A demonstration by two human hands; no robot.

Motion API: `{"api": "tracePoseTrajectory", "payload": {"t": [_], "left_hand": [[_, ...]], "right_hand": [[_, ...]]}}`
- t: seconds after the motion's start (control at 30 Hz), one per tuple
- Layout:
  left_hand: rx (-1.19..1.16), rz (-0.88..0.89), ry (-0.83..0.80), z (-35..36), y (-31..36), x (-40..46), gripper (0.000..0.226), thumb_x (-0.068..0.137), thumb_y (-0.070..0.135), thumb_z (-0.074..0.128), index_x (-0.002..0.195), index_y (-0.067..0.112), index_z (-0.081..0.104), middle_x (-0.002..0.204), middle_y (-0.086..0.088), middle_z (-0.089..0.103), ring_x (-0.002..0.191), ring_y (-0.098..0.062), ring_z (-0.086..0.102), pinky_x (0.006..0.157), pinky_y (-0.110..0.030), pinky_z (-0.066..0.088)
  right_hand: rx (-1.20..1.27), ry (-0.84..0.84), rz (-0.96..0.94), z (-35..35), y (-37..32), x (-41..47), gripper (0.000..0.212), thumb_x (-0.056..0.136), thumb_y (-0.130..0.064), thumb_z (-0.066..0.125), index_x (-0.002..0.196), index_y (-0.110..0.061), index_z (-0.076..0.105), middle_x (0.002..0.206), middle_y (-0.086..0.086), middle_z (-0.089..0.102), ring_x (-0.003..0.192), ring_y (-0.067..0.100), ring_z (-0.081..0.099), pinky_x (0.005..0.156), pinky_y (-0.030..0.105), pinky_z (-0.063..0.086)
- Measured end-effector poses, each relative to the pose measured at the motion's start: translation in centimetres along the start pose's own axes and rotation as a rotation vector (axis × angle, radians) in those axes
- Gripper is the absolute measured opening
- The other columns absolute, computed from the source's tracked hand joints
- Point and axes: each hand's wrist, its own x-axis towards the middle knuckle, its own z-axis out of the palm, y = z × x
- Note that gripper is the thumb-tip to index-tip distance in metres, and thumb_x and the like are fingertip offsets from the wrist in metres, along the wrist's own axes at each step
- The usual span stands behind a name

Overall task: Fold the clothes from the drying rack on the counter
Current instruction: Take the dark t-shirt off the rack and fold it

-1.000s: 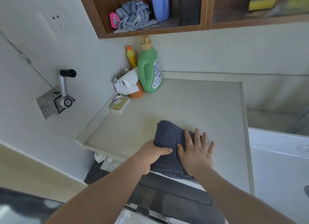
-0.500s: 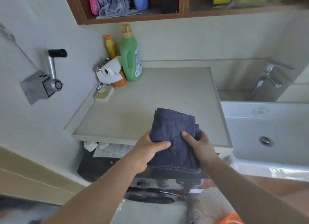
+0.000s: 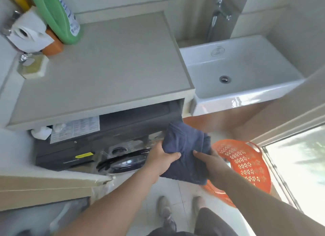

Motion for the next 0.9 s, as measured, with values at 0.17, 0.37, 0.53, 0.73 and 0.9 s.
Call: {"api": "tracePoseTrajectory", "payload": {"t": [0.17, 0.37, 0.53, 0.73, 0.9], "left_hand": [[0.287, -0.049, -0.077, 8.1, -2.1, 3.3, 0.042, 0.071, 0.043, 0.080, 0.106, 0.035, 0.058, 0.103, 0.019, 0.068, 0.098, -0.011, 0.066, 0.090, -0.038, 0.055], [0.559, -0.100, -0.217, 21.7, -7.2, 10.8, 0.044, 0.077, 0.050, 0.076, 0.109, 0.028, 0.054, 0.107, 0.009, 0.067, 0.100, -0.022, 0.064, 0.088, -0.038, 0.054], [0.628, -0.186, -0.358, 34.6, -14.5, 17.2, 0.050, 0.078, 0.045, 0.066, 0.122, 0.022, 0.057, 0.112, 0.001, 0.069, 0.099, -0.027, 0.066, 0.086, -0.039, 0.056], [0.567, -0.269, -0.353, 45.1, -22.5, 24.5, 0.050, 0.071, 0.042, 0.067, 0.116, 0.020, 0.060, 0.109, -0.003, 0.069, 0.095, -0.031, 0.066, 0.084, -0.041, 0.057], [0.588, -0.292, -0.321, 50.3, -29.5, 32.0, 0.037, 0.083, 0.035, 0.072, 0.116, 0.019, 0.065, 0.109, -0.005, 0.071, 0.097, -0.032, 0.068, 0.086, -0.040, 0.057]], "right_hand": [[0.095, 0.082, 0.141, -7.3, 5.7, 1.5, 0.045, 0.087, -0.013, 0.079, 0.128, -0.021, 0.062, 0.115, 0.003, 0.076, 0.106, 0.029, 0.073, 0.093, 0.053, 0.058], [0.126, 0.327, 0.221, -18.6, 11.9, 7.4, 0.029, 0.087, -0.011, 0.079, 0.113, -0.018, 0.068, 0.100, 0.000, 0.078, 0.094, 0.023, 0.074, 0.070, 0.032, 0.058], [-0.024, 0.514, 0.262, -30.0, 17.1, 13.1, 0.041, 0.083, -0.017, 0.081, 0.117, -0.019, 0.059, 0.107, -0.001, 0.070, 0.095, 0.020, 0.068, 0.073, 0.031, 0.052], [-0.311, 0.557, 0.268, -38.4, 22.9, 22.5, 0.052, 0.087, -0.024, 0.075, 0.133, -0.020, 0.050, 0.109, -0.004, 0.062, 0.102, 0.024, 0.062, 0.085, 0.033, 0.045], [-0.519, 0.557, 0.255, -42.3, 27.6, 31.5, 0.054, 0.090, -0.021, 0.071, 0.137, -0.010, 0.047, 0.114, 0.005, 0.059, 0.116, 0.031, 0.060, 0.085, 0.028, 0.039]]}}
